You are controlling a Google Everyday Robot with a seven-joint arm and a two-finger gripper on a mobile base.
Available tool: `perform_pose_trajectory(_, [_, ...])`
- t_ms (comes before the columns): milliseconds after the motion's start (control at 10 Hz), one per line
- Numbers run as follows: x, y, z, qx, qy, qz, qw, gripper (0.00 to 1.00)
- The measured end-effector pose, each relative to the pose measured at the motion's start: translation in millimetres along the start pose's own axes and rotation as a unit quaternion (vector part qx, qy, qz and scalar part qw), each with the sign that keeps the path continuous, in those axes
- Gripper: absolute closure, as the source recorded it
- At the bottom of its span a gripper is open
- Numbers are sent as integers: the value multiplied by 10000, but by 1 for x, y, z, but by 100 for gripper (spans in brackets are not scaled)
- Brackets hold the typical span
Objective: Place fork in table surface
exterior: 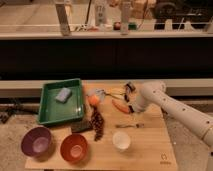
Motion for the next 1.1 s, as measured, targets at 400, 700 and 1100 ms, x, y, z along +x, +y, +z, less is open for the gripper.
perform_pose_trajectory(400, [0, 20, 4, -33, -210, -90, 9997, 20])
perform_pose_trajectory(700, [-5, 25, 7, -58, -181, -125, 9997, 20])
perform_pose_trajectory(1100, [-6, 33, 9, -98, -151, 8, 9998, 20])
